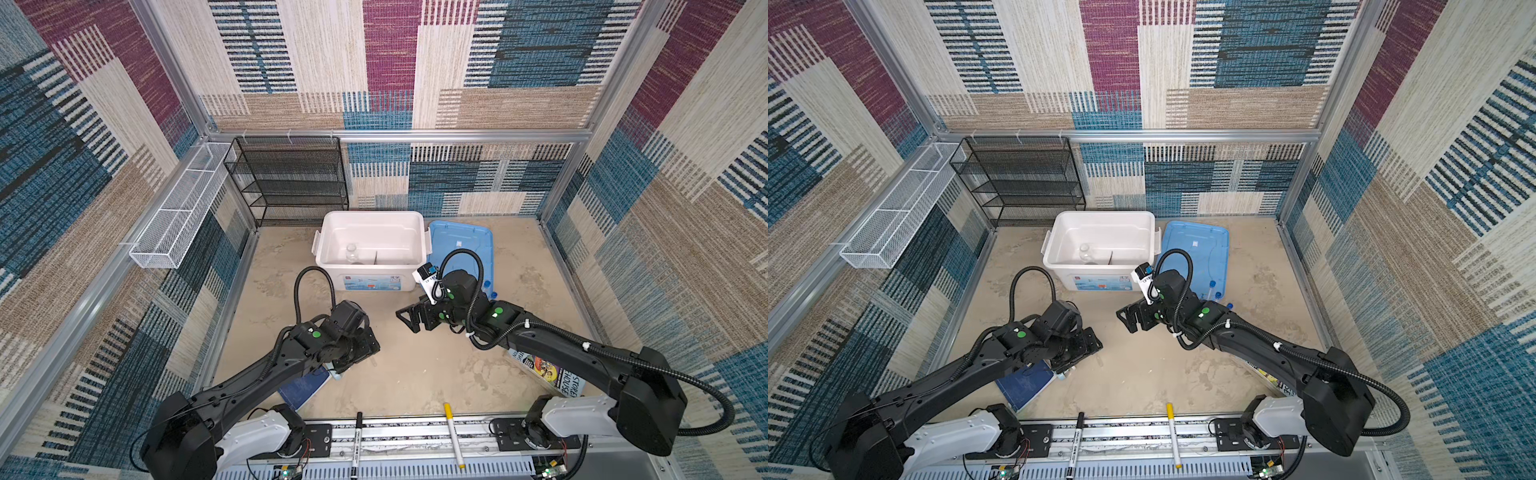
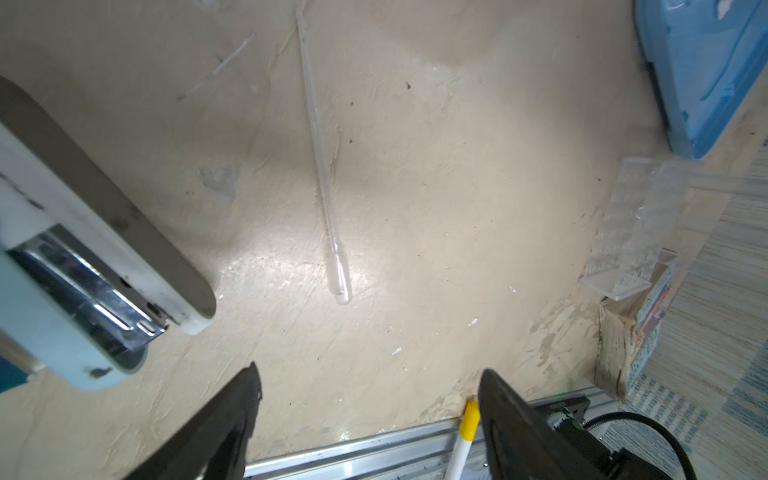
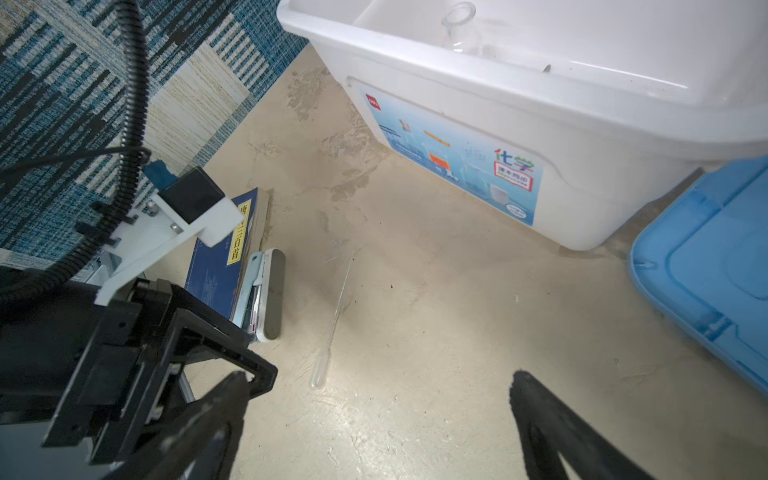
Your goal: Organize the chemistry lab equipment
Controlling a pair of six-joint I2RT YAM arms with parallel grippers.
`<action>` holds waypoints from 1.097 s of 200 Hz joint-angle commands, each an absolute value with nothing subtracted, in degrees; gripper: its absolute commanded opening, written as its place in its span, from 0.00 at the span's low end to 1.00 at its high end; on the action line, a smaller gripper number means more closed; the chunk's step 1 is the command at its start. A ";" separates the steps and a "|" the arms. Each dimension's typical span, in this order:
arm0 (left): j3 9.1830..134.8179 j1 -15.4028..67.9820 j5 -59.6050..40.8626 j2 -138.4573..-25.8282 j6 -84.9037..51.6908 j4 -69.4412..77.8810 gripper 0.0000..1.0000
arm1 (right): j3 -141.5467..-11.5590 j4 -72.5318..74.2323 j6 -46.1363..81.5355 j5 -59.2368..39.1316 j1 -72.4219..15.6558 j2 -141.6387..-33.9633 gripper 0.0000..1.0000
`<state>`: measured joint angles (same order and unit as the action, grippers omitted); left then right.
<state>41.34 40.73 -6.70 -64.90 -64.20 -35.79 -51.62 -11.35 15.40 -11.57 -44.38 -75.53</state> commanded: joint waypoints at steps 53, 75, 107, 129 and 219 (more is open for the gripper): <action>36.98 42.50 -2.98 -68.69 -74.70 -28.16 0.74 | -49.46 -5.47 17.28 -11.86 -45.33 -76.99 0.99; 36.60 43.14 -3.01 -70.70 -76.34 -26.34 0.69 | -49.09 -5.10 17.13 -11.26 -45.35 -76.85 1.00; 37.15 43.49 -1.64 -73.11 -76.86 -26.53 0.62 | -49.05 -5.18 16.61 -10.22 -45.36 -76.82 1.00; 38.15 43.89 0.04 -74.24 -75.87 -26.79 0.53 | -49.13 -4.95 16.26 -10.28 -45.35 -77.17 0.99; 39.56 44.47 0.97 -78.92 -75.59 -26.28 0.37 | -47.46 -2.92 15.79 -8.44 -45.35 -76.55 1.00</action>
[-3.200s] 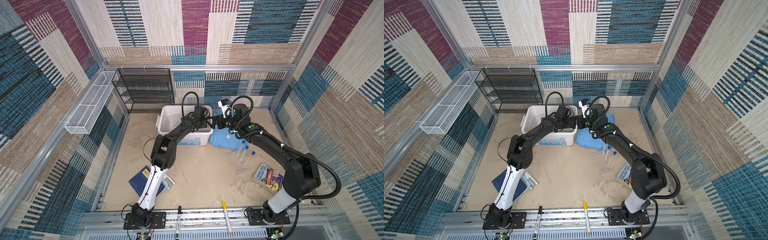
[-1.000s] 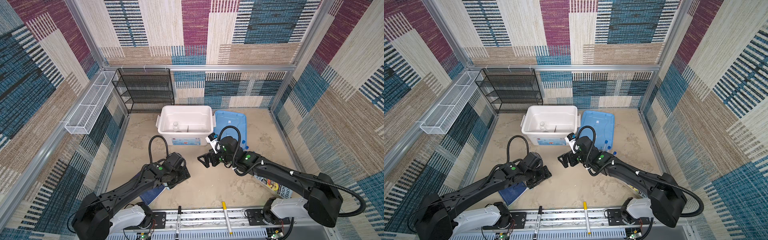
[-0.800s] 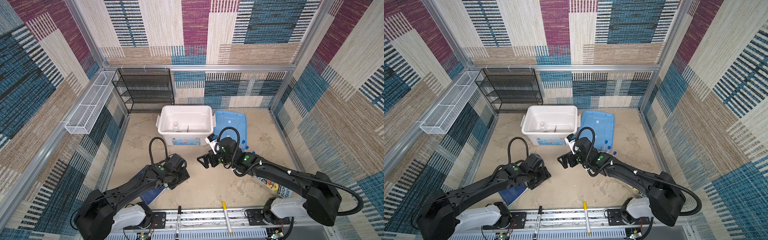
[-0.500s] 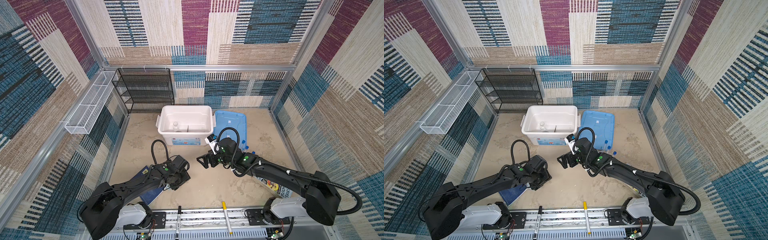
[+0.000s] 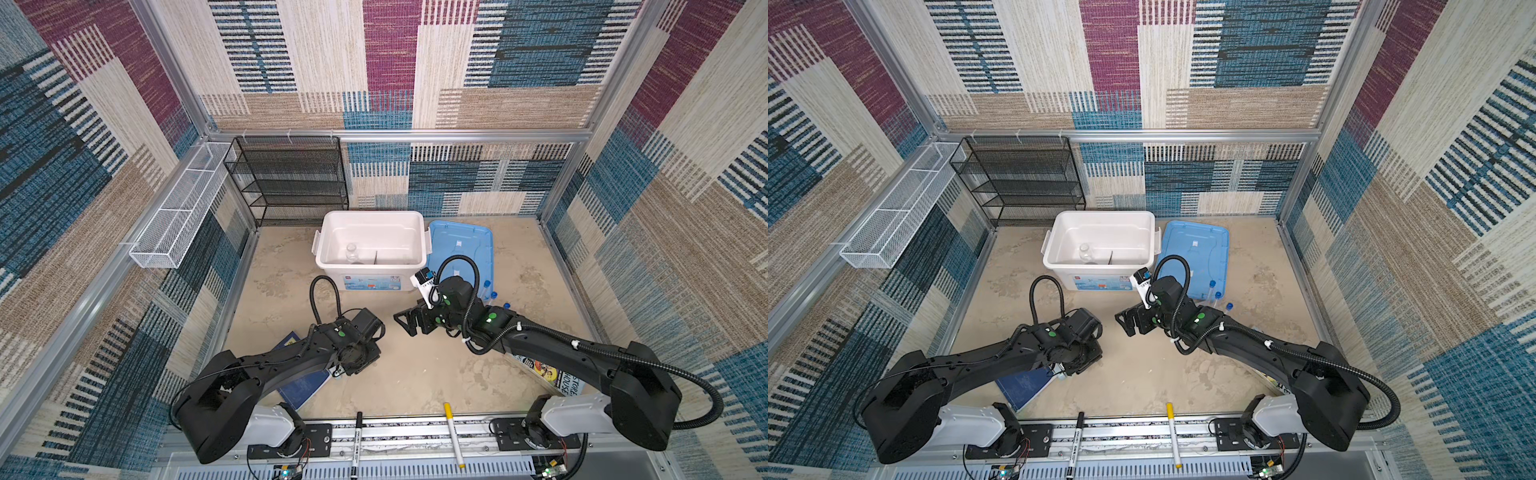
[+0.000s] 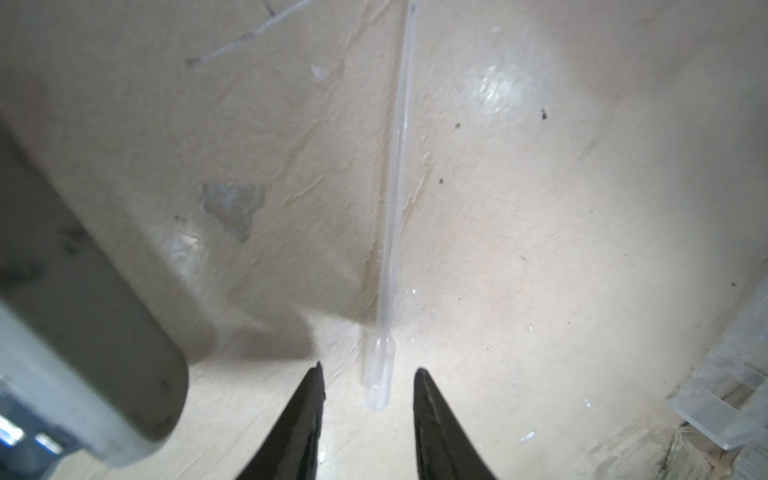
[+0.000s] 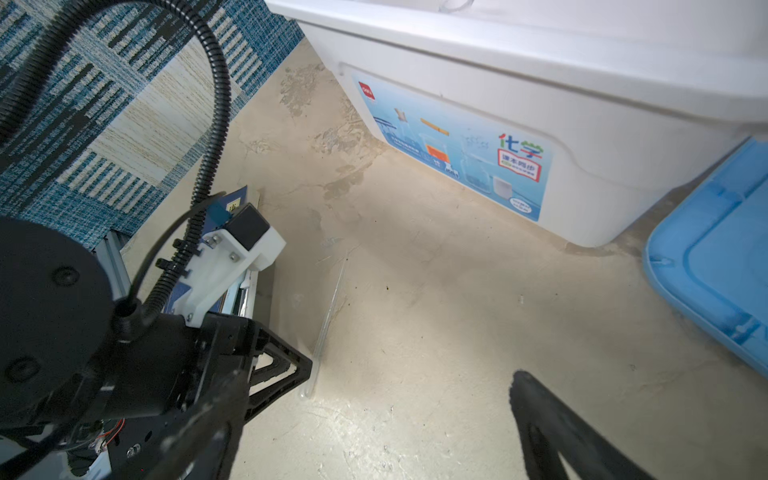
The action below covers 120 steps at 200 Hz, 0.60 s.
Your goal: Organize the chemistry lab equipment
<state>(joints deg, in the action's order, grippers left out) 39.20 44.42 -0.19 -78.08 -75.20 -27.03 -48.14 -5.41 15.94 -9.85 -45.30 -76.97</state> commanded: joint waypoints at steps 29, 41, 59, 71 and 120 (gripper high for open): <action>40.19 44.73 1.09 -80.28 -74.93 -26.27 0.26 | -46.76 -2.54 15.96 -8.12 -45.35 -76.46 1.00; 40.33 44.89 1.19 -80.66 -74.88 -26.28 0.25 | -46.66 -2.31 15.91 -7.93 -45.35 -76.55 0.99; 40.53 45.09 1.23 -81.43 -74.82 -26.28 0.23 | -46.83 -2.37 15.71 -7.75 -45.30 -77.05 1.00; 40.45 45.18 1.19 -81.81 -74.79 -26.23 0.24 | -47.02 -2.42 15.53 -7.65 -45.35 -77.48 0.99; 40.91 45.20 1.14 -82.72 -74.84 -26.26 0.16 | -47.09 -2.25 15.38 -7.70 -45.35 -78.31 0.99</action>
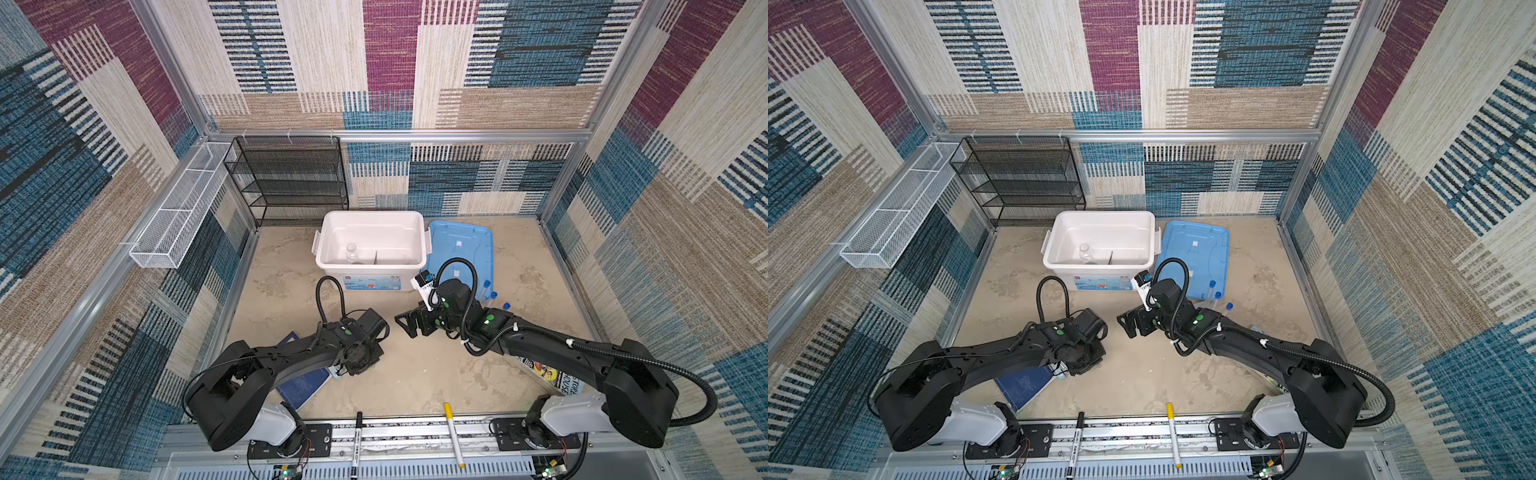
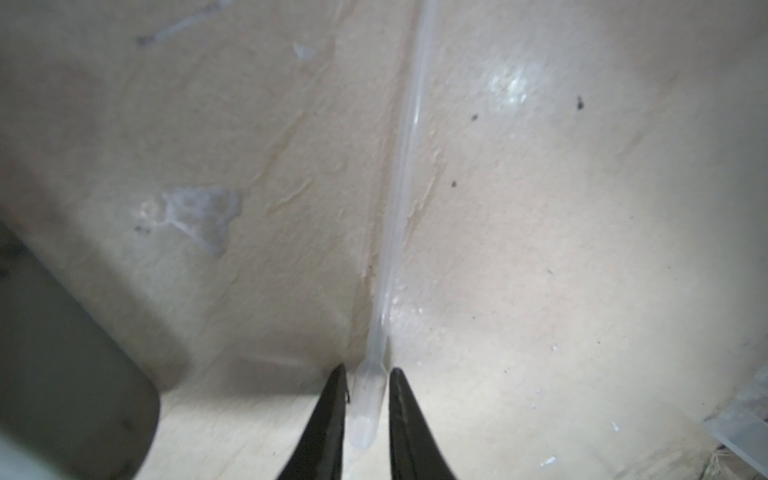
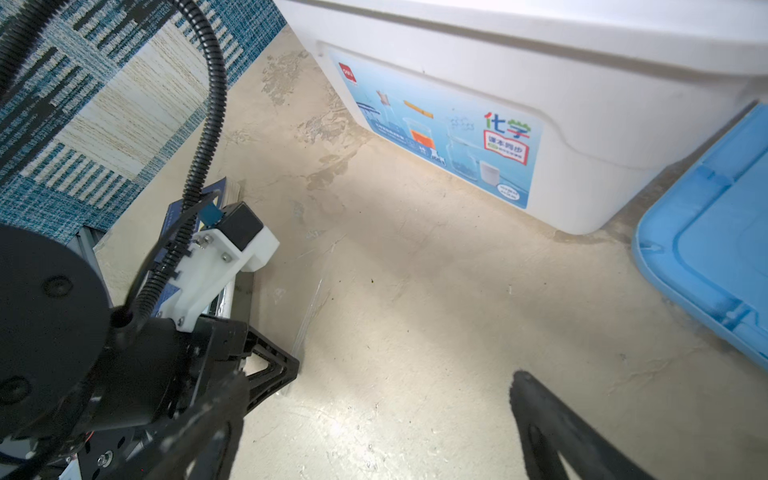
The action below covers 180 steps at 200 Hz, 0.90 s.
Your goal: Organize the chemistry lab equipment
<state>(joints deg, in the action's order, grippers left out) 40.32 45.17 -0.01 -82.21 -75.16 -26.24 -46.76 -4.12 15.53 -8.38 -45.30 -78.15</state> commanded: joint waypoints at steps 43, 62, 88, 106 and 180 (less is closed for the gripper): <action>41.54 45.26 1.57 -82.62 -73.97 -27.00 0.06 | -46.70 -0.93 15.96 -8.72 -45.34 -77.16 1.00; 41.71 45.22 2.08 -82.29 -73.58 -27.94 0.06 | -45.96 1.11 16.78 -10.03 -45.31 -76.04 0.99; 41.62 45.21 3.50 -80.42 -73.82 -29.05 0.06 | -46.59 1.19 17.15 -10.84 -45.26 -75.94 1.00; 42.11 45.20 4.83 -78.54 -74.00 -30.50 0.06 | -46.99 1.40 17.47 -11.57 -45.26 -75.70 0.99; 53.13 44.67 16.75 -67.32 -61.24 -38.27 0.07 | -46.76 7.34 19.13 -19.97 -42.43 -69.77 0.99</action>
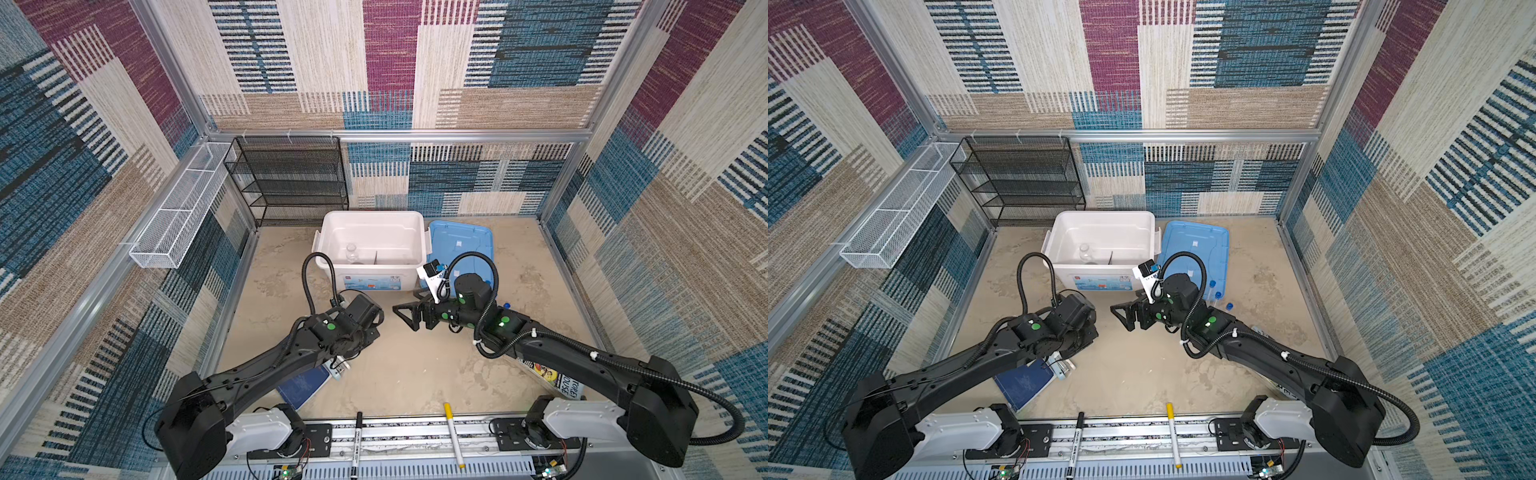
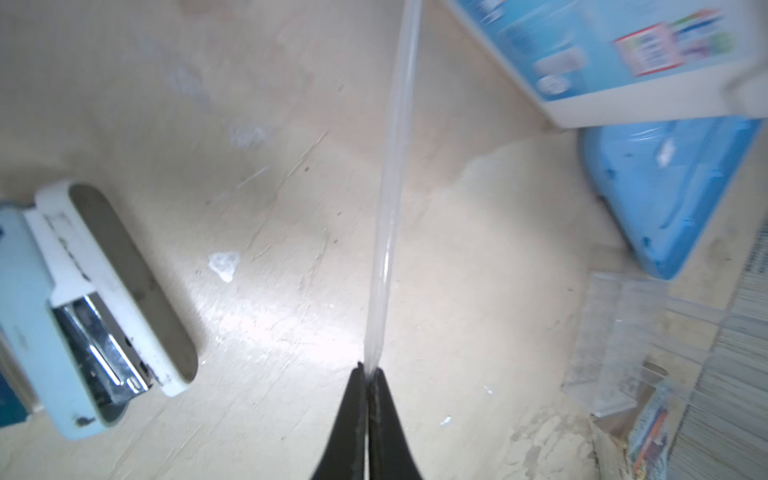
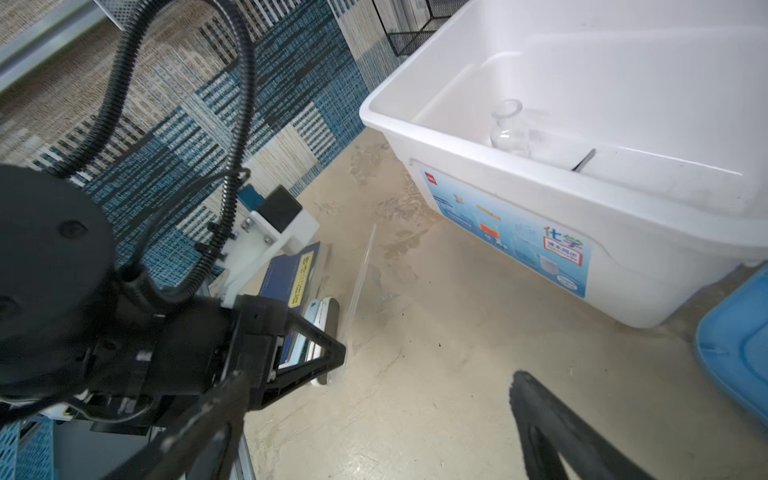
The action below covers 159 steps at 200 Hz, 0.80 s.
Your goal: Organize the chemistry lab equipment
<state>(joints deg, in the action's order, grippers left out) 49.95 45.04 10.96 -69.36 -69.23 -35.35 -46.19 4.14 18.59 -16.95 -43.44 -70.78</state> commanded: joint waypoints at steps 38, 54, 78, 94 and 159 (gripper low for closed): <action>59.18 43.24 15.94 -65.41 -47.49 -35.31 0.07 | -44.92 11.59 22.30 -24.74 -37.00 -66.45 0.99; 60.04 43.03 13.89 -64.80 -42.00 -32.40 0.06 | -45.61 10.33 20.85 -22.74 -35.85 -65.55 0.99; 62.81 42.41 10.86 -65.83 -36.29 -30.55 0.07 | -47.85 6.90 19.77 -20.90 -33.21 -65.67 0.99; 65.02 41.64 9.21 -67.10 -34.49 -30.02 0.07 | -48.55 6.08 19.74 -20.70 -31.54 -65.75 0.99; 73.46 37.52 3.21 -75.37 -32.32 -29.07 0.07 | -50.38 4.70 18.32 -19.97 -30.28 -66.51 0.99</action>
<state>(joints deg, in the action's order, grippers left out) 71.22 38.63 5.67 -73.36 -34.70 -30.70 -49.06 4.97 19.55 -20.64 -30.61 -66.13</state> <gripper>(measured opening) 0.072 0.994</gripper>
